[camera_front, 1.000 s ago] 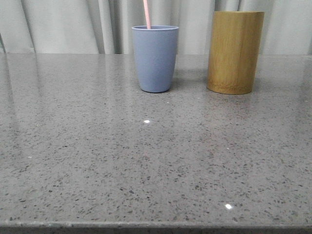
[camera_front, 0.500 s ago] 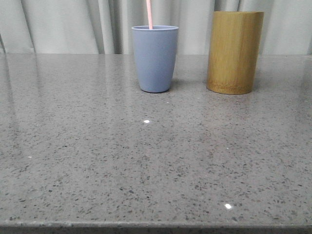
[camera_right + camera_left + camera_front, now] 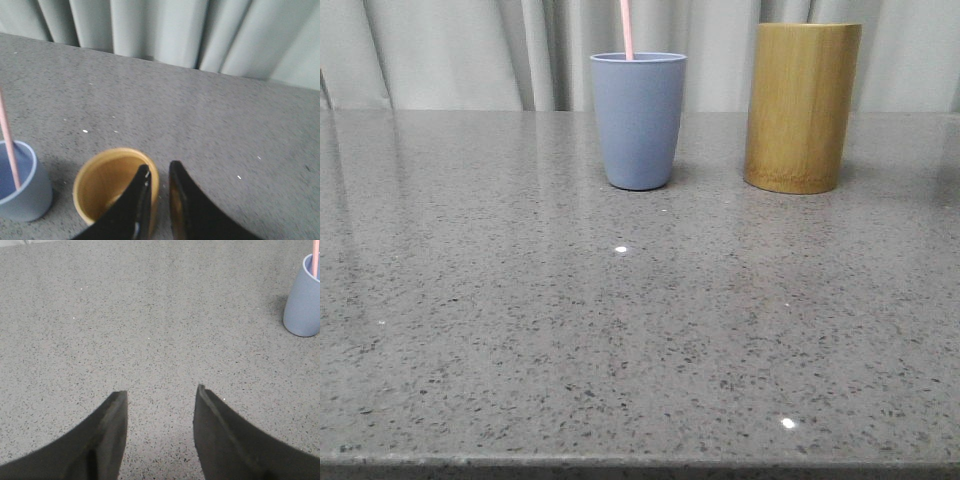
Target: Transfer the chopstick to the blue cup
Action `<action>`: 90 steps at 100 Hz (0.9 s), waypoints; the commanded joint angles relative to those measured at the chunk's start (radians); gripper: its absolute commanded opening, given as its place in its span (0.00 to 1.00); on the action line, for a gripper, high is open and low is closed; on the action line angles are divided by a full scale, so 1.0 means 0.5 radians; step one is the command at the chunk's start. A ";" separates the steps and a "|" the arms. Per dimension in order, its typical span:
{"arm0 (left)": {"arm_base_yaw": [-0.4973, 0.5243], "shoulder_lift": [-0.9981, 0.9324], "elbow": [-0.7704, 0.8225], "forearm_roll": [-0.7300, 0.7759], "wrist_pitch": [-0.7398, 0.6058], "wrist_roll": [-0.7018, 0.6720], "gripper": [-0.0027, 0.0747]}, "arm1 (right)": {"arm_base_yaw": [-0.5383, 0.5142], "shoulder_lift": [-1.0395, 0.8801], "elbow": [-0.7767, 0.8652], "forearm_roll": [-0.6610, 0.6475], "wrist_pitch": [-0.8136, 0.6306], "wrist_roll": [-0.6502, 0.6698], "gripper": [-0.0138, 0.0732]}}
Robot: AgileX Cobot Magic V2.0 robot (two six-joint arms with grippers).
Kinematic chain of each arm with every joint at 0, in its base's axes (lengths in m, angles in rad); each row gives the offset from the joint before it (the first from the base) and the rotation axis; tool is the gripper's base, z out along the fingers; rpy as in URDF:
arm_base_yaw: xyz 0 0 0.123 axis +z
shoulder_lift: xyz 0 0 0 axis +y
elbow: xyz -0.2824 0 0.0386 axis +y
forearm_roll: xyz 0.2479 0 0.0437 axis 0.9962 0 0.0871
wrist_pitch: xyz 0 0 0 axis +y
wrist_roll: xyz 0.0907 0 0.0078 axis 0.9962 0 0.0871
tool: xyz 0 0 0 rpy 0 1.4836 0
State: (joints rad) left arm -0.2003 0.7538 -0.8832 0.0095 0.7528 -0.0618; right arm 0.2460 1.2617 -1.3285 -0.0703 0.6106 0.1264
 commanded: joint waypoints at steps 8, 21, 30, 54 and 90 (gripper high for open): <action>0.004 -0.008 -0.052 0.003 -0.209 -0.027 0.44 | -0.105 -0.365 0.307 -0.032 -0.321 0.025 0.29; 0.004 -0.008 -0.041 0.003 -0.213 -0.027 0.44 | -0.180 -0.608 0.591 -0.032 -0.385 0.029 0.29; 0.004 -0.008 -0.014 -0.005 -0.239 -0.027 0.40 | -0.232 -0.775 0.758 -0.032 -0.410 0.029 0.29; 0.004 -0.118 0.162 -0.036 -0.400 -0.027 0.14 | -0.364 -1.229 1.124 -0.032 -0.425 0.032 0.29; 0.004 -0.403 0.441 -0.036 -0.544 -0.027 0.01 | -0.380 -1.740 1.461 -0.032 -0.421 0.041 0.04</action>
State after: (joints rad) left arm -0.2003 0.5803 -0.6595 0.0000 0.5719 -0.0639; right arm 0.0611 0.4296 -0.5975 -0.0718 0.4828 0.1462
